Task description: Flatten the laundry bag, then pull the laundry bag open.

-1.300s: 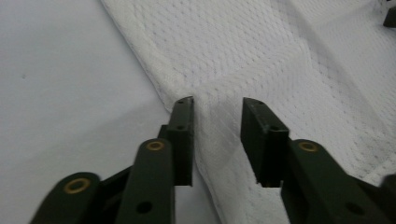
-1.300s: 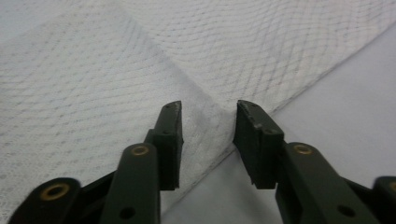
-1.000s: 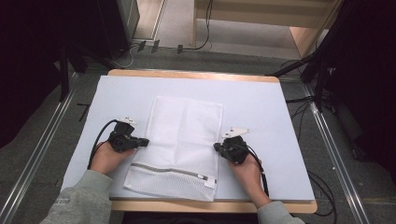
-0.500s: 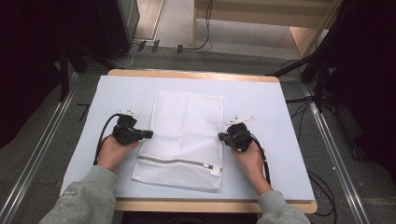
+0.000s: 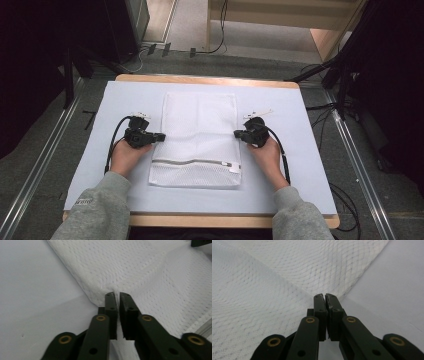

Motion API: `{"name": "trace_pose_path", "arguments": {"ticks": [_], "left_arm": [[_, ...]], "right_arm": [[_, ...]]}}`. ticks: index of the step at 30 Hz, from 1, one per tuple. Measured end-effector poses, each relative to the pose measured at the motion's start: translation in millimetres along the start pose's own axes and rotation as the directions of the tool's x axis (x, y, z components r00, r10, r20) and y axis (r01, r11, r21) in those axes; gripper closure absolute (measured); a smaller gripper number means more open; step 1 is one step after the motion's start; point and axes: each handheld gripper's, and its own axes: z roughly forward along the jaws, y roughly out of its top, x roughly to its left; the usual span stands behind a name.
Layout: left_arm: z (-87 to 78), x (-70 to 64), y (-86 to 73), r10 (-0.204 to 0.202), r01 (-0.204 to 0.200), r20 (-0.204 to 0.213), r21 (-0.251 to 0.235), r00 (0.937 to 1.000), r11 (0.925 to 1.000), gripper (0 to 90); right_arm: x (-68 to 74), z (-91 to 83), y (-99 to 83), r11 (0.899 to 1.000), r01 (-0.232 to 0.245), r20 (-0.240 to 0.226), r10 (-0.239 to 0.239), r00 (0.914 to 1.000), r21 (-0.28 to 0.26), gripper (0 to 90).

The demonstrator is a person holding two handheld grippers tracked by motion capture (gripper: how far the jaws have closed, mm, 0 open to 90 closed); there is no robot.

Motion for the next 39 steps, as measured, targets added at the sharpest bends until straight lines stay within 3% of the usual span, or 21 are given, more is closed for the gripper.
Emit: {"name": "trace_pose_path", "arguments": {"ticks": [5, 7, 12, 25, 30, 39], "left_arm": [[-8.2, -2.3, -3.6, 0.03, -0.03, 0.026, 0.016, 0.9992, 0.9994, 63.1], [-12.2, -5.1, -4.0, 0.059, -0.059, 0.023, 0.016, 0.998, 0.9981, 59.2], [-17.8, -11.3, -3.2, 0.064, -0.064, 0.054, 0.0, 0.9965, 0.9979, 50.1], [-26.0, -24.4, -2.4, 0.092, -0.09, 0.082, -0.029, 0.9924, 0.9955, 42.4], [-29.5, -35.8, -1.3, 0.123, -0.12, 0.095, -0.035, 0.9879, 0.9922, 41.9], [-28.5, -57.3, 2.5, 0.129, -0.13, 0.117, 0.0, 0.9847, 0.9915, 43.2]], "right_arm": [[2.0, -7.6, 1.3, 1.0, -0.01, -0.011, 0.01, 0.9999, -0.019, 75.7], [4.8, -11.7, 0.7, 1.0, -0.008, -0.025, 0.007, 0.9997, -0.026, 72.3], [11.3, -22.9, -4.1, 0.999, 0.003, -0.054, -0.005, 0.9985, -0.043, 65.6], [24.3, -41.7, -20.6, 0.998, 0.021, -0.095, -0.027, 0.9951, -0.067, 60.3], [29.1, -48.4, -26.5, 0.997, 0.026, -0.109, -0.034, 0.9935, -0.077, 59.9], [35.5, -58.6, -38.5, 0.995, 0.039, -0.135, -0.052, 0.9895, -0.097, 60.2]]}}
